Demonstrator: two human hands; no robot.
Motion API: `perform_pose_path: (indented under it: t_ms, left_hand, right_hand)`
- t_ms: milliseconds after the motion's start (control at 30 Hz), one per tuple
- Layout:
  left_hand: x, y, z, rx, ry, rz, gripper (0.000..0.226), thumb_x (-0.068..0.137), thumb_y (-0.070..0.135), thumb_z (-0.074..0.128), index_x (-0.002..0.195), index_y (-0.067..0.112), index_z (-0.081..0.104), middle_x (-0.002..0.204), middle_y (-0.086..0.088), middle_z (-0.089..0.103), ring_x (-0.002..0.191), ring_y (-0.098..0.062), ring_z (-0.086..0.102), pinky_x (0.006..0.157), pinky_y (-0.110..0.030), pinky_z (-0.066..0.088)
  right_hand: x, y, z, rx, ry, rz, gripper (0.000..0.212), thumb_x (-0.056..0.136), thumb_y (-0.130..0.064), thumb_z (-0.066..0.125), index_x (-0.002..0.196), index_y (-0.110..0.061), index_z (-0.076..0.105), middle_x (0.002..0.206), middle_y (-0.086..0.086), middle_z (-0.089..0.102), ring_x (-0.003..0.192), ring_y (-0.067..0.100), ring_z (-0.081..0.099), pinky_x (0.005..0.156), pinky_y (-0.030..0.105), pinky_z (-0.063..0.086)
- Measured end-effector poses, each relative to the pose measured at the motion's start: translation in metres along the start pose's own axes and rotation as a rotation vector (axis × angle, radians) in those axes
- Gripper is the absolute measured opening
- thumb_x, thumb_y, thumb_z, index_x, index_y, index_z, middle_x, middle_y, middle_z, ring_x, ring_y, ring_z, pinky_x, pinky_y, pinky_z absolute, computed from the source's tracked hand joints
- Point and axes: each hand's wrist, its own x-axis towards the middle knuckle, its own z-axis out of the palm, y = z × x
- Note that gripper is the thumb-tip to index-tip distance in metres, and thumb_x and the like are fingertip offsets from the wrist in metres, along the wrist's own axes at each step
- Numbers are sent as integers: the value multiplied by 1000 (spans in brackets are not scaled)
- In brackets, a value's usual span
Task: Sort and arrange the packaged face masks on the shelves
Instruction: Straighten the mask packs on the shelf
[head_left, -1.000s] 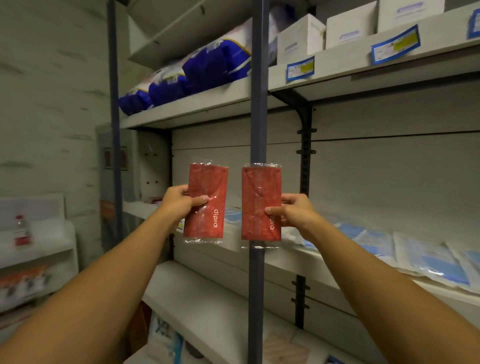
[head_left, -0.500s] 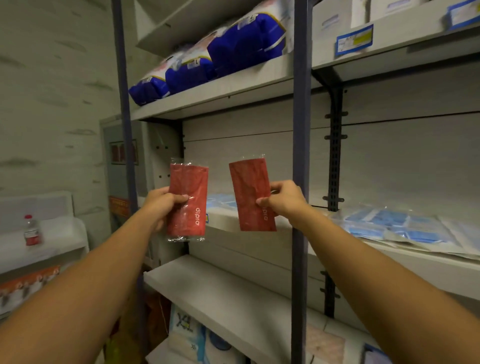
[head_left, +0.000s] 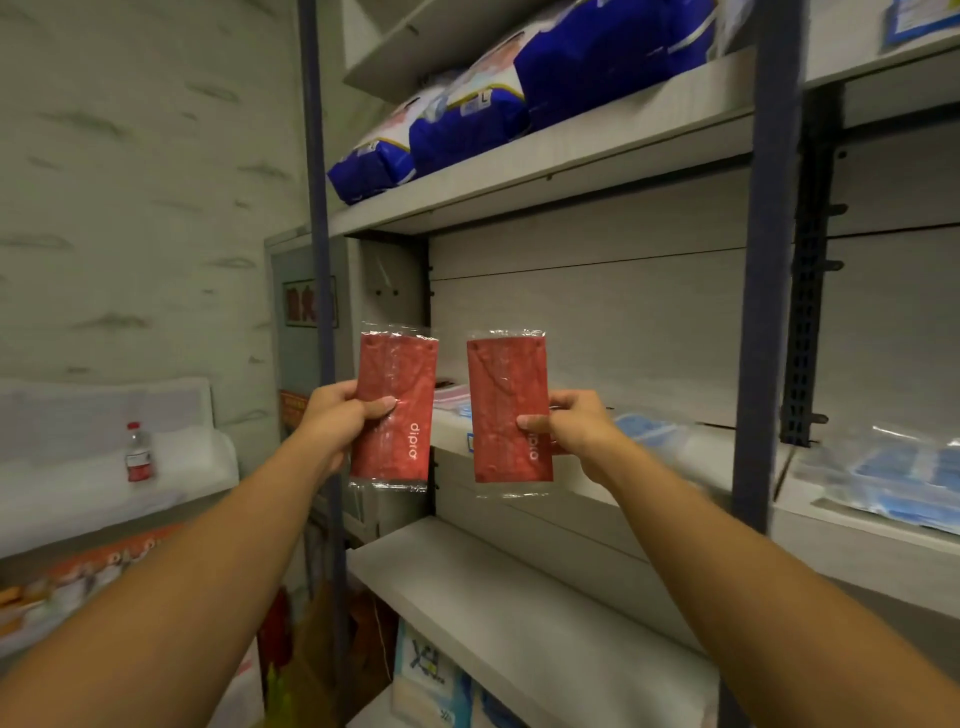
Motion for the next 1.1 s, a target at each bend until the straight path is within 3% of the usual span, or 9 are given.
perform_pose_path:
  t_ms: [267,400,467,633,800,933,1100]
  left_hand:
    - [70,-20,-20,36,21,2,28,85,-4,73,111,8,72,97,-12,77,85,-27,74,70,-36,59]
    - [108,-18,-32,43,48,25,29,85,-6,71,113,3,70,101,-16,76,88,-29,72,75,-38,59]
    - [126,-17,-38,54,61,28,29,86,-5,71,114,3,70,104,-17,75,91,-31,72,78,-40,59]
    - [165,-17,-49,55,105,44,25,88,-6,68,110,5,69,100,-15,76,83,-28,73,69,-37,60]
    - [197,-34,-62,81,123,6,30,87,-12,64,111,6,69,101,-14,75,89,-31,73,77,-41,58]
    - [223,-48,-79,59,120,4,31,87,-12,64,112,6,69,98,-14,76,82,-27,73,70,-36,58]
    - [256,-60,-111,52,86,0,34,88,-8,68,120,5,66,102,-11,77,89,-28,75,72,-38,59]
  right_hand:
    - [85,20,48,40,-73,8,23,84,1,77,99,-14,67,94,8,75,80,23,74,66,33,59]
    - [130,19,68,50,-105,-10,23,83,3,76,94,-16,68,95,10,75,87,28,73,81,42,61]
    - [153,19,76,51,-122,-11,25,82,2,78,100,-13,69,99,11,75,91,30,74,85,45,60]
    - [198,23,97,51,-172,-19,22,85,-3,76,97,-17,65,100,7,75,88,24,74,80,40,61]
    - [230,32,125,20,-206,-25,21,85,-3,76,98,-17,67,102,8,75,91,25,74,85,44,61]
    - [252,33,152,4,-216,-26,25,85,-2,76,107,-13,68,101,8,75,89,25,74,79,41,62]
    - [277,34,191,8,-201,-42,22,87,-3,74,106,-12,68,100,6,76,87,23,75,79,40,62]
